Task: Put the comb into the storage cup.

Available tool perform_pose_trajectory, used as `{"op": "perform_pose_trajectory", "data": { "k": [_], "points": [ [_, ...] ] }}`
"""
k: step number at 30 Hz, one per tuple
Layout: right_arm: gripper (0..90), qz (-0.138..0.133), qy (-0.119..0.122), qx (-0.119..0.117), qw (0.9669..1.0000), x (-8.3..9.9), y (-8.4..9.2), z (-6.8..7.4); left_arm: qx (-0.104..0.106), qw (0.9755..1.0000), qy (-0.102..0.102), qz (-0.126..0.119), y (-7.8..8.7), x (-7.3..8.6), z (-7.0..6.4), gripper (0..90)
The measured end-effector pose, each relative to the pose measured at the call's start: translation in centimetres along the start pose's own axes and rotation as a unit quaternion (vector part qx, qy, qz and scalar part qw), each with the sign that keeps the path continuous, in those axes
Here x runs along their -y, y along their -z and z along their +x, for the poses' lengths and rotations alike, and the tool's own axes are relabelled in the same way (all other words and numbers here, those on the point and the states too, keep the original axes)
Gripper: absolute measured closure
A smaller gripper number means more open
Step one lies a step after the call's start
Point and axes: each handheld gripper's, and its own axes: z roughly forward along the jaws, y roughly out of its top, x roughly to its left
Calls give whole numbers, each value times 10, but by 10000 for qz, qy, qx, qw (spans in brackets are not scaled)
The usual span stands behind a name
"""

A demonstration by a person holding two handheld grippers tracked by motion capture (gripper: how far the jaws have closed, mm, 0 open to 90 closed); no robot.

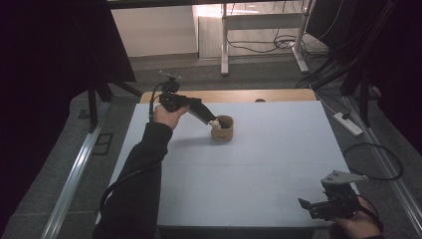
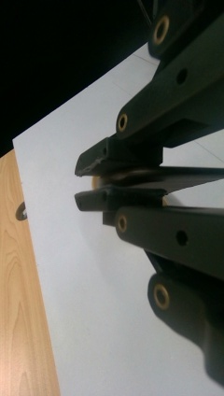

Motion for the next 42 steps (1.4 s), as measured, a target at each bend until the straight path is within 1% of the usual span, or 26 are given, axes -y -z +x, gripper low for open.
{"op": "perform_pose_trajectory", "data": {
  "k": [4, 10, 13, 15, 19, 21, 24, 28, 35, 38, 40, 42],
  "points": [
    [19, 0, 0, -4, 10000, 0, 0, 0, -53, 10000, -26, -76, 0, 1, 0, 783],
    [19, -4, 1, 4, 10000, 0, 0, 0, -136, 9997, -87, -173, 2, 1, 0, 721],
    [19, -9, 0, 16, 10000, 0, 0, 0, -193, 9995, -145, -209, 2, 1, 0, 683],
    [19, -15, -2, 22, 10000, 0, 0, 0, -231, 9992, -203, -236, 2, 2, -1, 674],
    [19, -25, -22, 28, 10000, 0, 1, 0, -348, 9983, -338, -322, 2, 3, -2, 593],
    [19, -22, -19, 28, 10000, 0, 0, 0, -399, 9978, -432, -316, 2, 3, -3, 549],
    [19, -18, -15, 29, 10000, 0, 0, 0, -543, 9961, -602, -359, 3, 3, -5, 485],
    [19, -18, -14, 30, 10000, 0, 0, 0, -685, 9937, -770, -450, 4, 3, -8, 410],
    [19, -22, -15, 36, 10000, 0, 0, 0, -828, 9903, -986, -525, 5, 6, -9, 300],
    [19, -30, -7, 41, 10000, 0, 1, 0, -873, 9892, -1069, -503, 4, 7, -9, 246],
    [18, -32, -12, 47, 10000, 0, 1, 0, -947, 9880, -1119, -487, 4, 8, -9, 199],
    [17, -40, -23, 52, 10000, 0, 1, 0, -944, 9875, -1151, -509, 4, 9, -8, 170]
  ]
}}
